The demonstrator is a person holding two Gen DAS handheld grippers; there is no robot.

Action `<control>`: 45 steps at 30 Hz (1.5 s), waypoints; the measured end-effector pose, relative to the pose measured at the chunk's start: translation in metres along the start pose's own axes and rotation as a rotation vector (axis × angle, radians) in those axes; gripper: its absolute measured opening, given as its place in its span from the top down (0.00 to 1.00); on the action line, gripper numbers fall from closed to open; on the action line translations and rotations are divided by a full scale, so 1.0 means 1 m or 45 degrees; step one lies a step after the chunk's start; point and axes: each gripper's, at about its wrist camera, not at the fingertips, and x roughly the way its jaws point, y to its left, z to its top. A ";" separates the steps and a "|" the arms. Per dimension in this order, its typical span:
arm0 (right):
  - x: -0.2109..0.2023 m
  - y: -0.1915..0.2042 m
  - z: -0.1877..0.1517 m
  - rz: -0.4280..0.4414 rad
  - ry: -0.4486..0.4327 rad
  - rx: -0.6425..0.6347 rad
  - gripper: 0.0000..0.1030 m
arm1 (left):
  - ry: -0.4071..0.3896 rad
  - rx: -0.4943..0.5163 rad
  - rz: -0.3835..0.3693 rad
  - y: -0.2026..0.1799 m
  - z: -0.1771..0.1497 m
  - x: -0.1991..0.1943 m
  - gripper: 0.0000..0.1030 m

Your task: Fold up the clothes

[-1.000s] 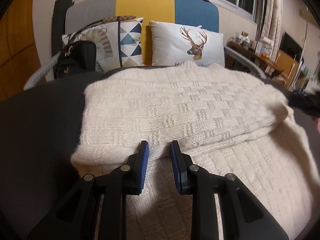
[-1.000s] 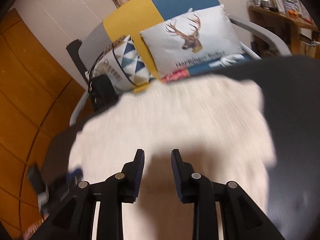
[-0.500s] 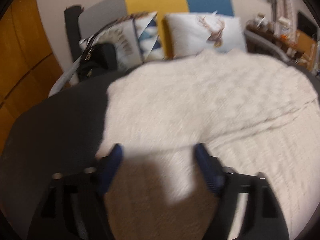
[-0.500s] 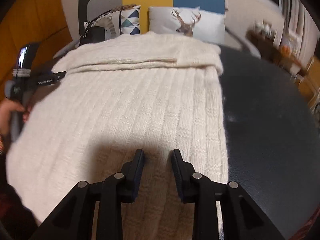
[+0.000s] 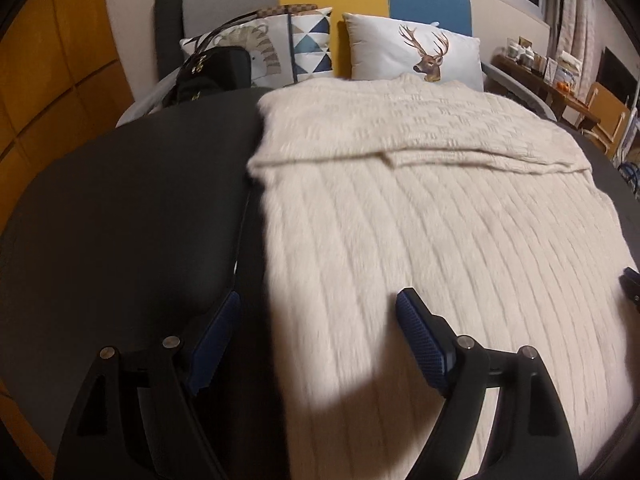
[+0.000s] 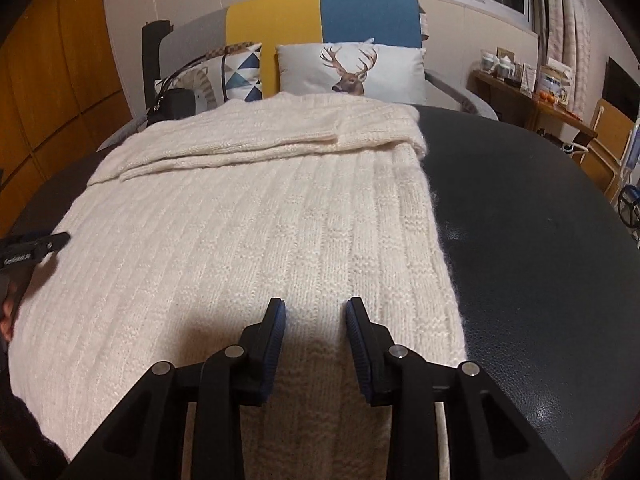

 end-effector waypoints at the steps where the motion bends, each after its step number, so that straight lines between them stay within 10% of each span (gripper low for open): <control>1: -0.002 -0.001 -0.001 0.003 0.003 -0.006 0.69 | 0.005 -0.021 -0.011 0.002 -0.006 -0.004 0.19; 8: -0.035 -0.039 -0.005 0.269 0.103 0.218 0.69 | 0.037 -0.048 -0.141 0.022 -0.052 -0.033 0.19; 15: -0.071 -0.084 -0.029 0.262 0.129 0.309 0.69 | 0.112 -0.121 -0.348 0.056 -0.085 -0.054 0.19; 29: -0.048 -0.131 -0.066 0.594 0.253 0.655 0.69 | 0.083 -0.102 -0.641 0.058 -0.114 -0.088 0.19; 45: -0.042 -0.117 -0.060 0.687 0.422 0.502 0.68 | 0.154 -0.096 -0.809 0.043 -0.116 -0.080 0.19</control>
